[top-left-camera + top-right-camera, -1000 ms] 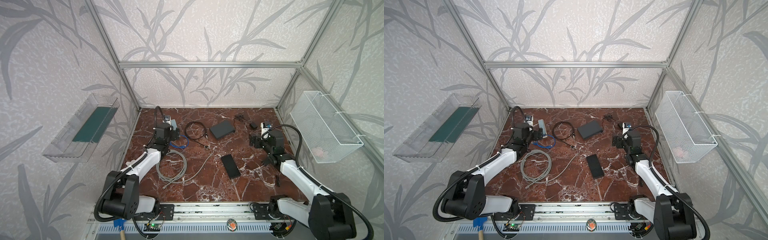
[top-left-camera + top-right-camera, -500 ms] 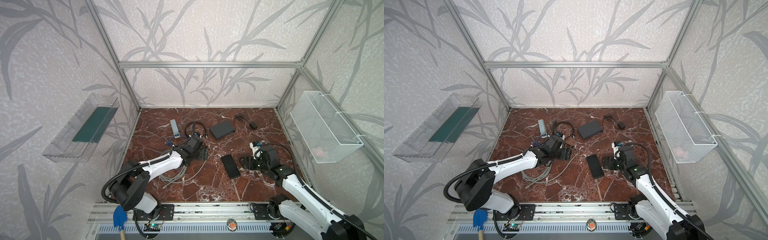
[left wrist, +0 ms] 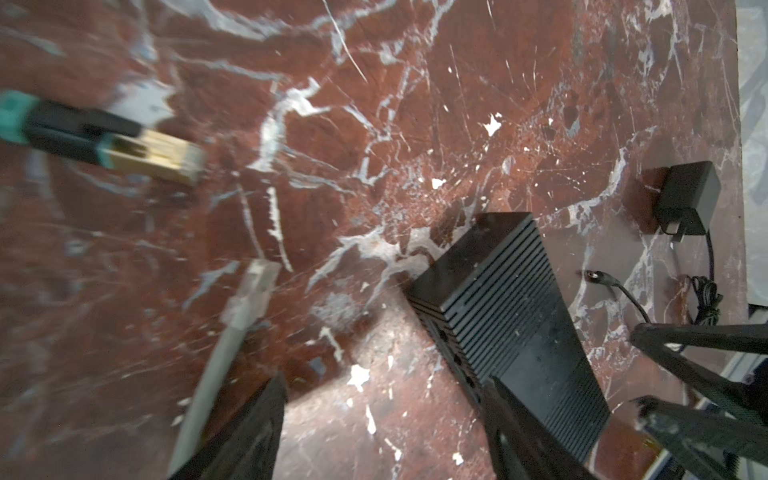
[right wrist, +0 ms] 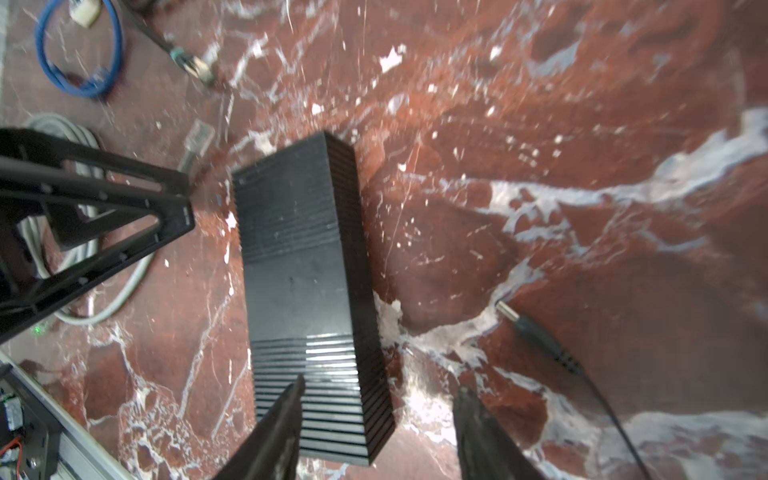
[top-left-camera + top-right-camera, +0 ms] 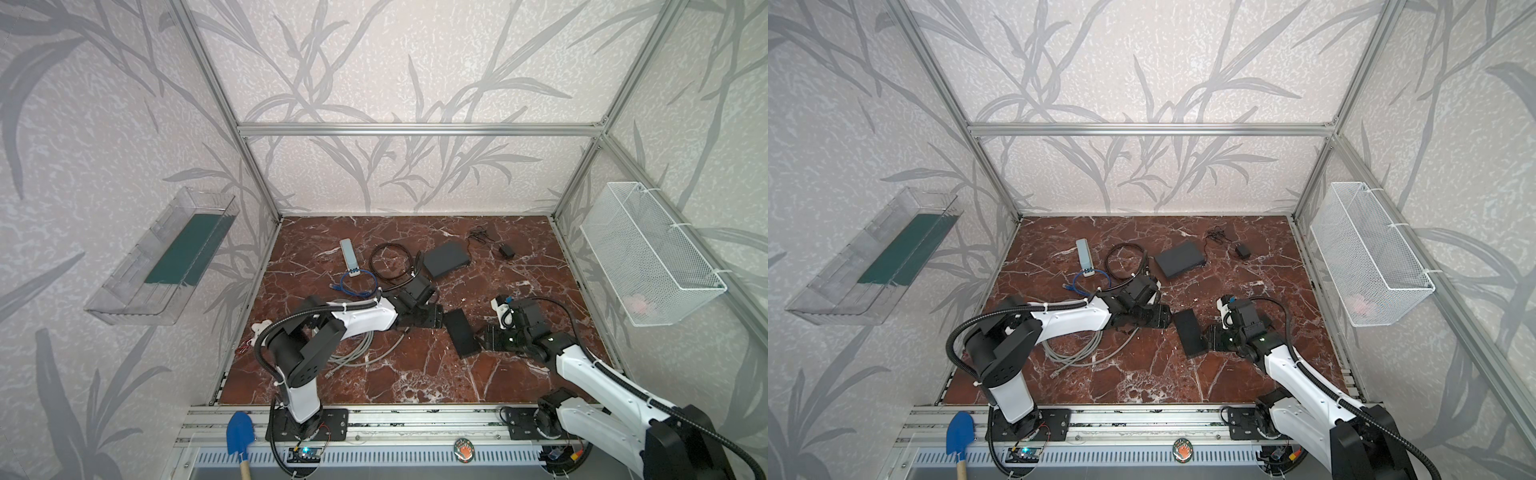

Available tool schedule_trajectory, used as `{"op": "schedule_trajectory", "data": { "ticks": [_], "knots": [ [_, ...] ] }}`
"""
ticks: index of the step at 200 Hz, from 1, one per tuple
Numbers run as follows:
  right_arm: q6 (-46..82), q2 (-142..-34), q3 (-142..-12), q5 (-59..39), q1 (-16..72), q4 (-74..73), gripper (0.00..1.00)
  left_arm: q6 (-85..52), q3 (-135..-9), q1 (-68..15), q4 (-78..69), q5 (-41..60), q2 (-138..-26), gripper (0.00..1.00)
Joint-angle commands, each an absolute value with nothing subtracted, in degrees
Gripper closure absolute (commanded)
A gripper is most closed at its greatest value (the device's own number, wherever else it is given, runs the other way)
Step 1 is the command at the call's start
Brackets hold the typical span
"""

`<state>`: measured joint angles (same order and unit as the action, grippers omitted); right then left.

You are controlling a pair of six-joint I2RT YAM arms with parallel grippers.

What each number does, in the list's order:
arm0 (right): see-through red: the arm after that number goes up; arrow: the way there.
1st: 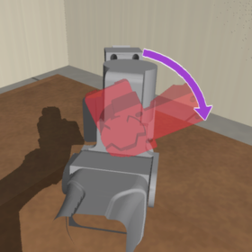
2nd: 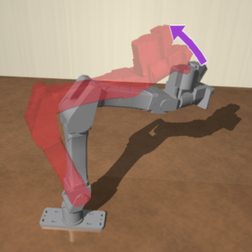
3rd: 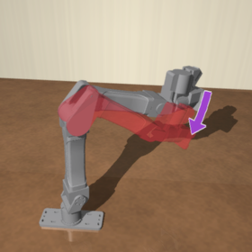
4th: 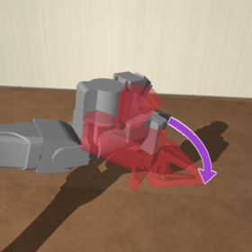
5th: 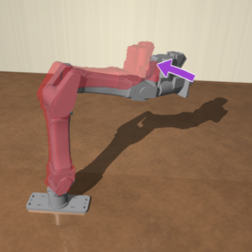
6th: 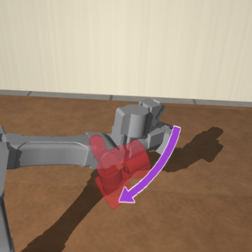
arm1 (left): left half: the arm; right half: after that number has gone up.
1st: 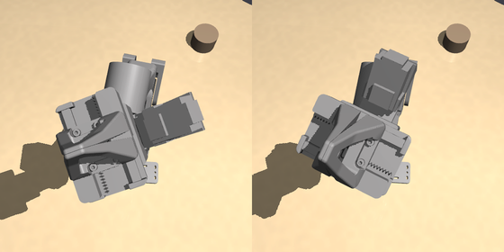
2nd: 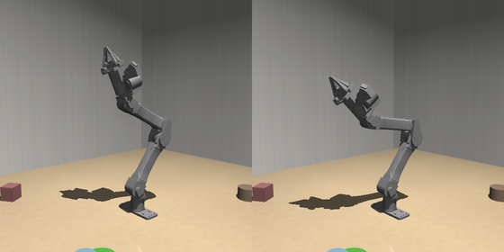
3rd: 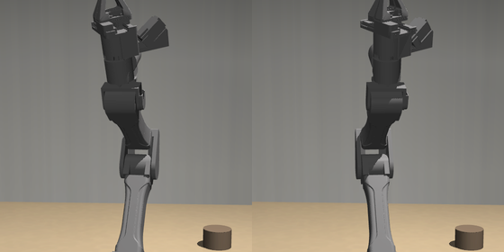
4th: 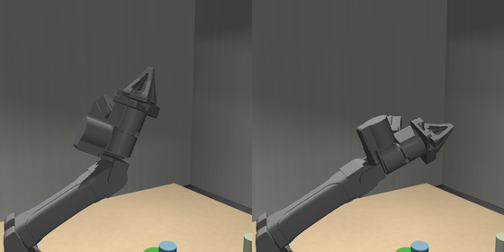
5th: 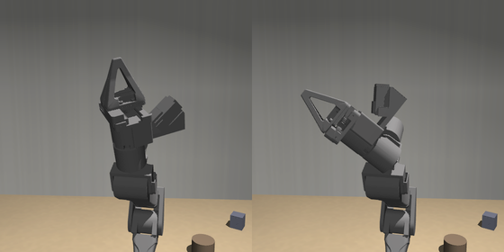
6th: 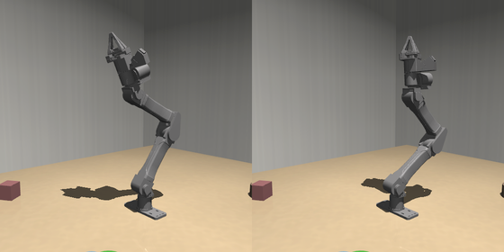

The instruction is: Insert the plug into the switch port

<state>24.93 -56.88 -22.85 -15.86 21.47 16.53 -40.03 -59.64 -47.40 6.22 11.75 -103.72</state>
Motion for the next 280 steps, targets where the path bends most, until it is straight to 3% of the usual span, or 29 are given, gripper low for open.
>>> {"op": "schedule_trajectory", "data": {
  "ticks": [1, 87, 119, 156, 187, 227, 280],
  "knots": [
    [26.09, -58.08, -22.53, -17.45, 22.69, 15.21, 0.44, -42.63, -62.19, -48.23, 4.95, 14.91, -106.16, 0.25],
    [24.65, -75.53, -32.19, -18.61, 25.35, 14.74, 0.55, -41.6, -68.7, -48.6, 8.12, 15.36, -111.91, 0.3],
    [23.65, -76.87, -39.47, -16.72, 25.34, 25.59, 0.39, -34.37, -74.35, -48.19, 16.49, 9.09, -110.74, 0.25],
    [29.52, -73.36, -44.45, -12.53, 25.36, 39.55, 0.32, -26.39, -79.73, -47.37, 18.07, 13.57, -112.89, 0.25],
    [42.69, -70.58, -43.33, -15.64, 26.9, 43.96, 0.42, -22.1, -83.84, -47.37, 18.46, 19.71, -116.38, 0.26],
    [54.63, -67.72, -39.84, -18.77, 29.95, 40.02, 0.5, -21.88, -86.53, -47.42, 19.25, 19.92, -119.33, 0.27],
    [61.96, -70.91, -34.72, -20.33, 31.25, 29.84, 0.56, -21.28, -86.67, -47.38, 19.29, 23.22, -120.21, 0.28]
  ]
}}
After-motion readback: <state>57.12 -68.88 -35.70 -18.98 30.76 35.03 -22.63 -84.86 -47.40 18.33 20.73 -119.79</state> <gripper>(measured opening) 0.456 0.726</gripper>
